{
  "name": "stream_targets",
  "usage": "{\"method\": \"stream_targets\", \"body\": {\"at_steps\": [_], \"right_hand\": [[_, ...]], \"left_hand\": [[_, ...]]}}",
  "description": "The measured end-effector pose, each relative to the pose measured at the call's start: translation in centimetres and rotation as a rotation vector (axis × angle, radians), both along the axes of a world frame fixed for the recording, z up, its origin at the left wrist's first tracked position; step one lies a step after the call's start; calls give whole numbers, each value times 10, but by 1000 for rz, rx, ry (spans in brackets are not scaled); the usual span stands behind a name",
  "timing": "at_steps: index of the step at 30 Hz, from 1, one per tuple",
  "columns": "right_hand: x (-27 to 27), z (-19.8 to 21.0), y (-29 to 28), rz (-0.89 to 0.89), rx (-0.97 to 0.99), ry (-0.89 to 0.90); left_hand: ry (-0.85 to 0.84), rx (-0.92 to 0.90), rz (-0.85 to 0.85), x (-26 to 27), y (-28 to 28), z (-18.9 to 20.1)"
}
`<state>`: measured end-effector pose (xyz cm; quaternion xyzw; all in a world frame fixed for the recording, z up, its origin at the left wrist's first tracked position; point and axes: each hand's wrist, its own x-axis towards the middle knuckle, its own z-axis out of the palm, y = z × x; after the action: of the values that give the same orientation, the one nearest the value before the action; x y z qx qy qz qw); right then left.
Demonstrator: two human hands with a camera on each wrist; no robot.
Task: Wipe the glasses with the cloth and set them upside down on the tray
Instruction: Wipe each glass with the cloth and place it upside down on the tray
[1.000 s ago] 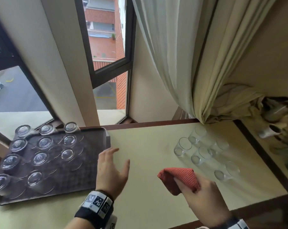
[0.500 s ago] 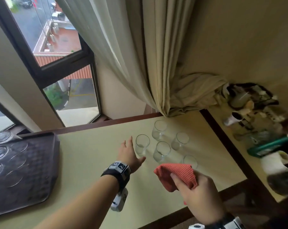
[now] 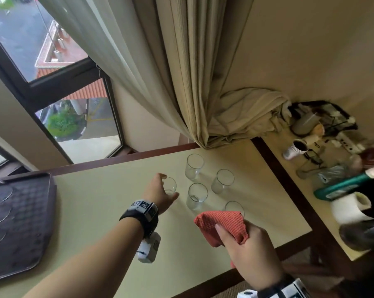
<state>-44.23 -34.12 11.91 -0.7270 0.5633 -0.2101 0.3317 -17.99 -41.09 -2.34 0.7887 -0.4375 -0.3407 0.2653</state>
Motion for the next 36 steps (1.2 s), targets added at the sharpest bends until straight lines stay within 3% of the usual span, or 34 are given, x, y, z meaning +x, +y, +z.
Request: {"method": "stream_targets", "body": {"at_steps": [4,9,15,19,23,25,29,32,36], "right_hand": [[18,4,-1,-29,96,-48],[60,17,7,-20,180,-138],[140,39,23,3,213,-283],[195,68,34,13,116,-408],[241,92,47,58,-55,-578],[260,101,56,203,-136,-645],[284,99,71,665,-323,-539],[289,79,80,717,-190,-601],[296,80,97,528,17,-690]], "left_hand": [[399,-121,166,24,52,24],[916,-310,423,65,121,81],[1134,-435,528,98,161,144],[1170,-441,446,104,172,179],[1032,-490,425,110,177,207],[971,-525,448,116,180,214],[949,-592,436,130,187,228],[890,-648,466,148,190,247],[791,-699,374,162,199,264]]}}
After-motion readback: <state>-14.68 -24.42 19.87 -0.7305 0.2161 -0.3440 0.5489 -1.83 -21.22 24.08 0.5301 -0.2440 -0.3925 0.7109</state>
